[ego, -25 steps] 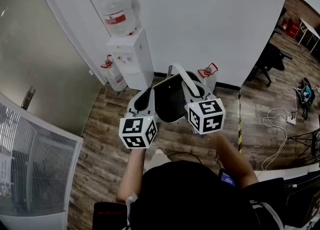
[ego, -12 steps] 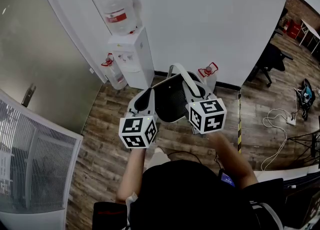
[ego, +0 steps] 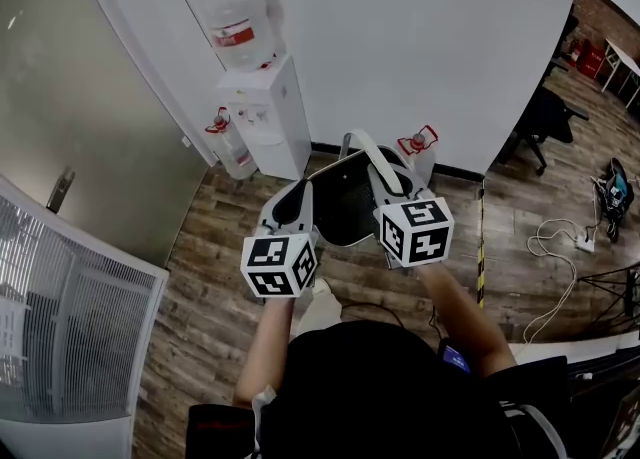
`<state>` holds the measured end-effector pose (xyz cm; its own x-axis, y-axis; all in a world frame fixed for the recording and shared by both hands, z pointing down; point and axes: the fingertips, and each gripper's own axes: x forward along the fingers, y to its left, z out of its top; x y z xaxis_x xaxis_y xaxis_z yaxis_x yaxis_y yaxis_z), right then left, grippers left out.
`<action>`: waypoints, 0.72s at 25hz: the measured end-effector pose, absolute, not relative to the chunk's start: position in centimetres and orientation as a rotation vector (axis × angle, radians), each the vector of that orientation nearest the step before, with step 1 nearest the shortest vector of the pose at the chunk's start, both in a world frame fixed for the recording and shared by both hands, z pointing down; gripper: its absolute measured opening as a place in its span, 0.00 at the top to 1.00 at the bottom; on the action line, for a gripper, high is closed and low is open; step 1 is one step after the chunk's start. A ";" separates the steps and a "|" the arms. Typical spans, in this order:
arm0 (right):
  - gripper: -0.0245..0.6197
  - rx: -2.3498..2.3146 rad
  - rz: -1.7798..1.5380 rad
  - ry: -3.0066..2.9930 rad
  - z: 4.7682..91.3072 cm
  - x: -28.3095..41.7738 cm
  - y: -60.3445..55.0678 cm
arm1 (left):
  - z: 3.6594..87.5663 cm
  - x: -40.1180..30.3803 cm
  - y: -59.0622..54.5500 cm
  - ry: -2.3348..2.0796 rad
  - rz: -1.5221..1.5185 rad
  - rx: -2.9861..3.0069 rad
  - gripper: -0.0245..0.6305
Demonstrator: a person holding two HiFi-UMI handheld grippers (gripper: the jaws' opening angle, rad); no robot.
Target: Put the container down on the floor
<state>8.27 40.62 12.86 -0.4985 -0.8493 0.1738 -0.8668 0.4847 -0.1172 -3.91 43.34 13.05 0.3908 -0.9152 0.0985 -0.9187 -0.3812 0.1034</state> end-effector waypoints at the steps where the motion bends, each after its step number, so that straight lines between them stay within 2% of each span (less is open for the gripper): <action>1: 0.92 1.522 0.288 -2.626 12.8 8.3 40.4 | 12.9 -3.9 43.1 -1.655 0.034 2.501 0.94; 18: 0.92 1.506 0.302 -2.587 14.6 3.8 30.1 | 14.5 -8.6 32.9 -1.631 0.025 2.466 0.94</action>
<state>3.83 30.07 14.62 -0.4924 -0.8437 0.2139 -0.8703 0.4810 -0.1059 -8.60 32.90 14.47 0.3962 -0.9109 0.1157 -0.9140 -0.3792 0.1441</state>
